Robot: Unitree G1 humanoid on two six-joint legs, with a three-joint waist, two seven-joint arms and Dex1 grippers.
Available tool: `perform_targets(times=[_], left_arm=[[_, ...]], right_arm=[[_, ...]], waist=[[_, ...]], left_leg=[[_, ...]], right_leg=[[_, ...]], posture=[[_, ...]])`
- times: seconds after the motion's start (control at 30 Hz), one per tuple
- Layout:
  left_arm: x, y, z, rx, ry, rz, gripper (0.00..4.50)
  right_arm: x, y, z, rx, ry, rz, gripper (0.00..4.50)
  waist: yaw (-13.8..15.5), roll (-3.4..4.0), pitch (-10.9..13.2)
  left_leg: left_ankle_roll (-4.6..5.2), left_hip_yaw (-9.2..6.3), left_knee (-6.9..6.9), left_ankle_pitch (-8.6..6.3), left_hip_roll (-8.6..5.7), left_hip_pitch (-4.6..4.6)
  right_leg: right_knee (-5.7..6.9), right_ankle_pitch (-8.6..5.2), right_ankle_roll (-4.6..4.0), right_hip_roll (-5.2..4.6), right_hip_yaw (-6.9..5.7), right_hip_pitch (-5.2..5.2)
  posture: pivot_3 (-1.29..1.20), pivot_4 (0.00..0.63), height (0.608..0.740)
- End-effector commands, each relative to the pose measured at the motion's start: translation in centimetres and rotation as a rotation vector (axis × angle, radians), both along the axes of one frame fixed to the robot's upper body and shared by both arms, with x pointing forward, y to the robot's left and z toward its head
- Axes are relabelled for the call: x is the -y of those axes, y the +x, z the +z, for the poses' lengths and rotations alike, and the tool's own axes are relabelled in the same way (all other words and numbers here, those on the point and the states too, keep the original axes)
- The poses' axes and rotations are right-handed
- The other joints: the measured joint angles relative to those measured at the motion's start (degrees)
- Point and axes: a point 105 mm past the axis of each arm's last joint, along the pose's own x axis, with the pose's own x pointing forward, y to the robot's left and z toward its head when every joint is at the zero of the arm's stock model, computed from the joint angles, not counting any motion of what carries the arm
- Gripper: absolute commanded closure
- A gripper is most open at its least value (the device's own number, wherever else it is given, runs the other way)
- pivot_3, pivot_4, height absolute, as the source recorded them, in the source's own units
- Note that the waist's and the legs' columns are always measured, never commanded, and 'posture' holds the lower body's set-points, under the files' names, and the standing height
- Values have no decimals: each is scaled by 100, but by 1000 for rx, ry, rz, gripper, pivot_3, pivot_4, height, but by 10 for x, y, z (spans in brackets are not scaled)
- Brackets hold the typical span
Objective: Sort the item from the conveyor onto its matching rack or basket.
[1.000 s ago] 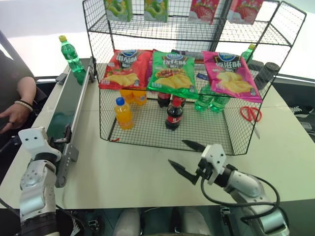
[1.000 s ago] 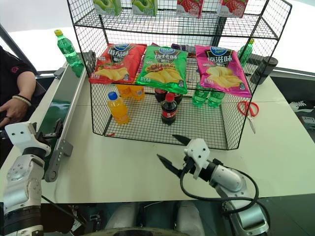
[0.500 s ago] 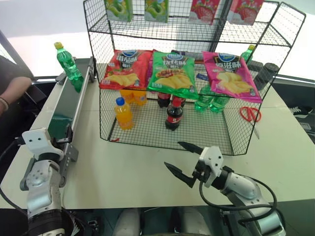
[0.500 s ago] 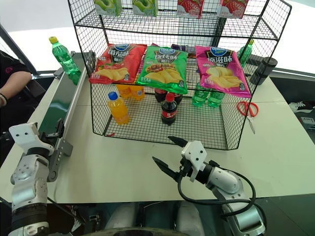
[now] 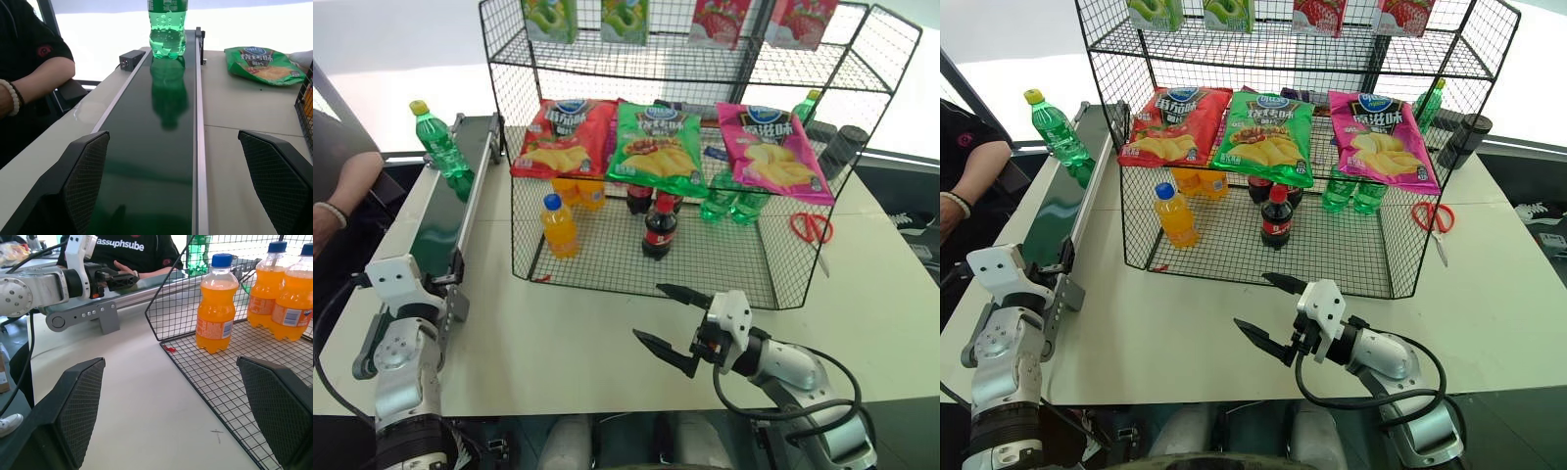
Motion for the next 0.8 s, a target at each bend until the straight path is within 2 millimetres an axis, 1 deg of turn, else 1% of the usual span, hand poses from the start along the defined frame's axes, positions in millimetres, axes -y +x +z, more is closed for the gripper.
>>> perform_targets(times=[0.03,0.8], left_arm=[[-4,0,11,48,17,23,0],[-12,-2,7,53,13,84,0]], right_arm=[[-3,-1,9,37,32,27,23],[-9,-1,11,13,46,66,23]], waist=[[-1,0,0],[-1,0,0]], left_leg=[[0,0,0,0,0,0],[0,0,0,0,0,0]], right_leg=[[0,0,0,0,0,0],[0,0,0,-1,-1,0]], posture=[[0,150,732],[0,150,732]])
